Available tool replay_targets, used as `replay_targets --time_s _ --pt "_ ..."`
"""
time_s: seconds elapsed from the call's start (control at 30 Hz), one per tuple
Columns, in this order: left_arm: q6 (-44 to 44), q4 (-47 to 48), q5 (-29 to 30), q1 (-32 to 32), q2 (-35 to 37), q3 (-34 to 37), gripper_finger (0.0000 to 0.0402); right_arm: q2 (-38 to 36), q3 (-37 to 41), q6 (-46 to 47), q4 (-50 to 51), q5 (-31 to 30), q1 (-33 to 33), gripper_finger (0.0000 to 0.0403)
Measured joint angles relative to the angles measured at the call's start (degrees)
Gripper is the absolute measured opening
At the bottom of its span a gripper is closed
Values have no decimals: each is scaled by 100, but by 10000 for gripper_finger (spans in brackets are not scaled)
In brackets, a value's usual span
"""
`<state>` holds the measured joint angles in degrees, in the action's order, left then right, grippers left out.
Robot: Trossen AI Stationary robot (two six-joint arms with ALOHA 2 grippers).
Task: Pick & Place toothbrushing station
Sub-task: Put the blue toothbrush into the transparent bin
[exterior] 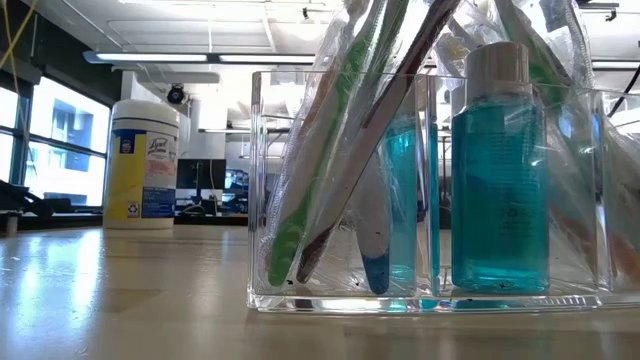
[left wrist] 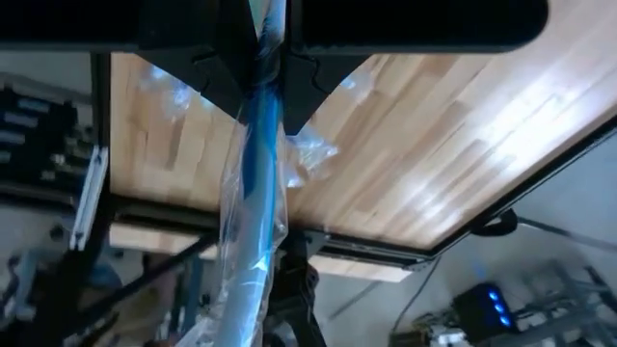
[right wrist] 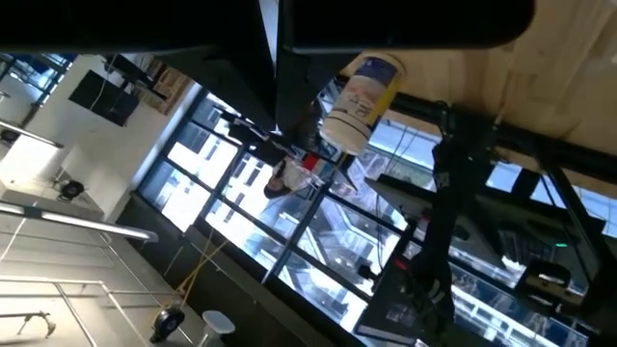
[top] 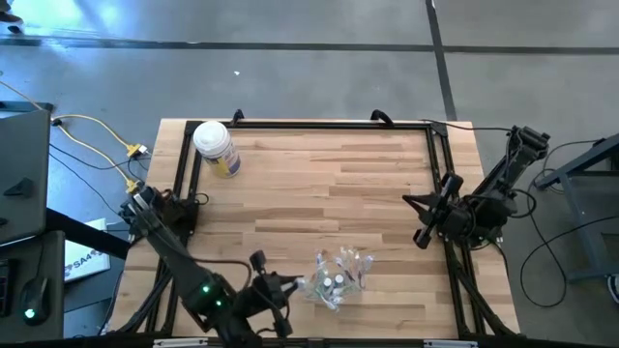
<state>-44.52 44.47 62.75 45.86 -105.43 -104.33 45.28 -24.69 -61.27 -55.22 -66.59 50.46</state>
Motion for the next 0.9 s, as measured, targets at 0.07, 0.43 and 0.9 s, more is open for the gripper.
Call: replay_targets --time_s 0.07,0.43,0.9 --pt "-83 -119 122 -4 -130 -4 18 -43 0 4 64 1 0 3" --pt "-1182 -465 770 -8 -660 174 18 -177 0 315 443 124 0 3" --pt "-1301 -2562 1396 150 -703 1478 18 -177 0 469 569 312 0 3"
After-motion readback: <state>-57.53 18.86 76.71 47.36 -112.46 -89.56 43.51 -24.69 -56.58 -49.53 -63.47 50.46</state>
